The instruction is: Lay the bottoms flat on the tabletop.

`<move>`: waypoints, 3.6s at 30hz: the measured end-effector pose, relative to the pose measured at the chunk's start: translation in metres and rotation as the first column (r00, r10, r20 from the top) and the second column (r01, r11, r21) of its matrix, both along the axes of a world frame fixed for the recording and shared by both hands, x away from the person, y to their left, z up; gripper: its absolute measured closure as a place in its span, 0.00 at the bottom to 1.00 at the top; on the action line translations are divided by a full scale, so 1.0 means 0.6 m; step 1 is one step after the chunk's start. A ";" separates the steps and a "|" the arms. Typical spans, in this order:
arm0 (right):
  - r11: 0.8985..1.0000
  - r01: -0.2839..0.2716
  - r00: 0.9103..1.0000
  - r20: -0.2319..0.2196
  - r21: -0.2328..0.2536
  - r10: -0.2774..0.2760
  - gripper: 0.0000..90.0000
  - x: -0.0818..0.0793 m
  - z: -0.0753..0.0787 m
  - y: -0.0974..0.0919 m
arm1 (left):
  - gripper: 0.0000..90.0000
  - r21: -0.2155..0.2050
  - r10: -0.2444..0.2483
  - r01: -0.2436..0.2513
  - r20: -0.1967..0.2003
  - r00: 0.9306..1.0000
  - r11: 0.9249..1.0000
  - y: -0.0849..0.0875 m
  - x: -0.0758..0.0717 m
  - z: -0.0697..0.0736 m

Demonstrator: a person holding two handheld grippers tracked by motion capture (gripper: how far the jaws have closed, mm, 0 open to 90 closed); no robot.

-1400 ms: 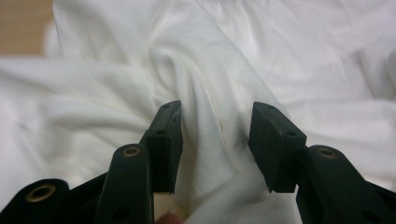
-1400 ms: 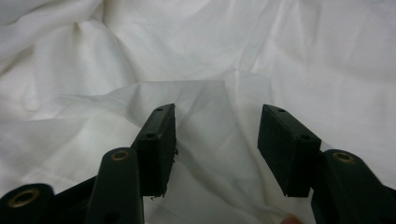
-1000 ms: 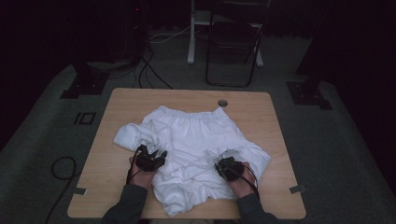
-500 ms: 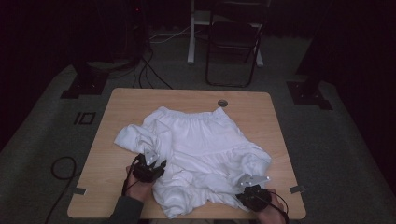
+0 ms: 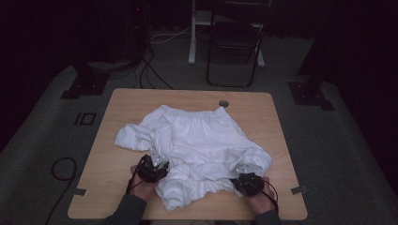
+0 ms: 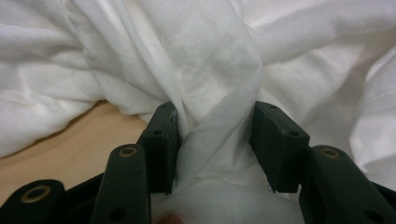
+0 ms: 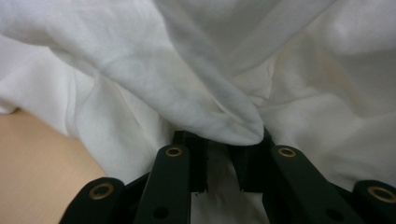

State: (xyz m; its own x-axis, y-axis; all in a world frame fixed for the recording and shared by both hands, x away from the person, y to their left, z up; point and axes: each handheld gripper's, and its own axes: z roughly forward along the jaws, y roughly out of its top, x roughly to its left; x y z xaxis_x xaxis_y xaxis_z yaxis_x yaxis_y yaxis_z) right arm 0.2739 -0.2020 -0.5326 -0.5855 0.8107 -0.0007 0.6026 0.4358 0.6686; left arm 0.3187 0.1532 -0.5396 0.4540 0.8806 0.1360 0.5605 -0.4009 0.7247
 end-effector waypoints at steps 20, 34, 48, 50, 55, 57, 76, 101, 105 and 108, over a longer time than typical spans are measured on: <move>0.996 0.081 0.996 0.046 -0.034 -0.080 0.95 0.112 0.006 0.008 | 0.58 -0.074 0.069 -0.068 0.011 0.998 0.995 0.023 0.097 0.002; 0.992 0.122 0.986 0.109 0.015 -0.123 1.00 -0.059 0.037 -0.084 | 0.56 -0.139 0.112 -0.104 0.051 0.992 0.985 0.078 0.001 0.023; 0.992 0.049 0.967 0.241 0.119 -0.077 0.54 -0.092 0.098 -0.091 | 0.56 -0.146 0.139 -0.134 0.024 0.990 0.980 0.088 -0.002 0.008; 0.992 0.062 0.962 0.260 0.106 -0.088 0.52 -0.069 0.108 -0.079 | 0.56 -0.149 0.139 -0.134 0.024 0.990 0.980 0.086 -0.001 0.006; 0.995 0.090 0.962 0.257 0.037 -0.097 0.45 0.004 0.104 -0.041 | 0.56 -0.148 0.134 -0.130 0.016 0.991 0.980 0.084 0.001 0.002; 0.996 0.093 0.969 0.229 0.006 -0.092 0.51 0.033 0.092 -0.027 | 0.56 -0.151 0.135 -0.131 0.015 0.991 0.980 0.084 0.002 0.001; 0.929 0.353 0.935 0.080 -0.108 -0.346 0.83 -0.054 0.037 -0.149 | 0.56 -0.162 0.137 -0.133 0.015 0.990 0.978 0.087 0.003 0.001; 0.981 0.184 0.978 0.107 -0.053 -0.178 0.57 0.070 0.003 -0.053 | 0.54 -0.163 0.131 -0.120 0.054 0.990 0.979 0.077 0.033 0.039; 0.982 0.183 0.980 0.090 -0.051 -0.178 0.57 0.074 -0.009 -0.054 | 0.50 -0.153 0.138 -0.130 0.045 0.989 0.980 0.065 0.068 0.047; 0.983 0.182 0.980 0.083 -0.023 -0.179 0.57 0.074 -0.011 -0.059 | 0.46 -0.145 0.149 -0.145 0.014 0.989 0.979 0.056 0.097 0.041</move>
State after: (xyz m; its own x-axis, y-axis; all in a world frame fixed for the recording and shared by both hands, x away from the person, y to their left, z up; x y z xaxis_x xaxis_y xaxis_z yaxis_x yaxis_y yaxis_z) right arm 0.3184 -0.2373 -0.5393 -0.4264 0.9020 -0.0681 0.6183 0.3455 0.7059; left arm 0.3769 0.1866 -0.5152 0.3165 0.9485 0.0137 0.5868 -0.2071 0.7828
